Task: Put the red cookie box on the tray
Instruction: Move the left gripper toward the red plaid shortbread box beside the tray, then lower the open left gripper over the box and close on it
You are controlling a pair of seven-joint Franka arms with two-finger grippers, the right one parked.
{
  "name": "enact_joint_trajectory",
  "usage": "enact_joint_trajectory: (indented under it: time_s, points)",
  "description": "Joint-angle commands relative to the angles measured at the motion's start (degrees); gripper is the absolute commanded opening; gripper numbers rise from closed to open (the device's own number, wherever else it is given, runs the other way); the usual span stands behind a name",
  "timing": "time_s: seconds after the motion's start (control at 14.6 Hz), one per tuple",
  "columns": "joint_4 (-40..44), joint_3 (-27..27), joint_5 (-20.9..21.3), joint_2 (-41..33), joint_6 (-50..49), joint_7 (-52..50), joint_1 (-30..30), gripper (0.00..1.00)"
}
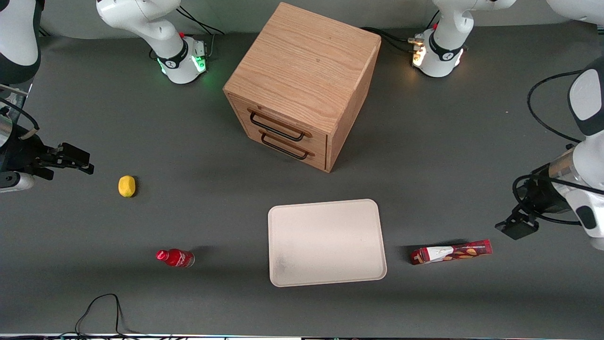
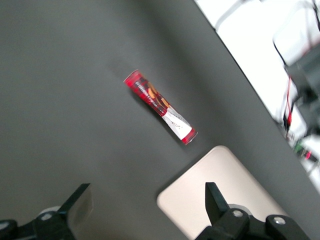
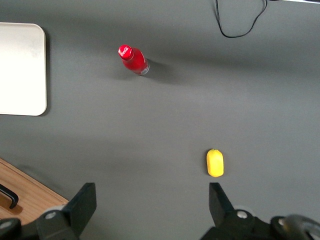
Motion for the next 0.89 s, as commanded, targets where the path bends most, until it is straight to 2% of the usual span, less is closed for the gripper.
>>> enact_joint_trajectory:
  time_s: [0.0, 0.21, 0.55, 0.82]
  points:
    - [1.32, 0.52, 0.01, 0.28, -1.48, -17.24, -0.59, 1.0]
    - [1.32, 0.78, 0.54, 0.28, -0.69, -30.45, -0.5, 1.0]
    - [-3.76, 0.87, 2.12, 0.01, 1.5, -32.15, -0.86, 1.0]
    - [-12.81, 0.78, 2.21, 0.28, 12.21, -32.5, -1.38, 1.0]
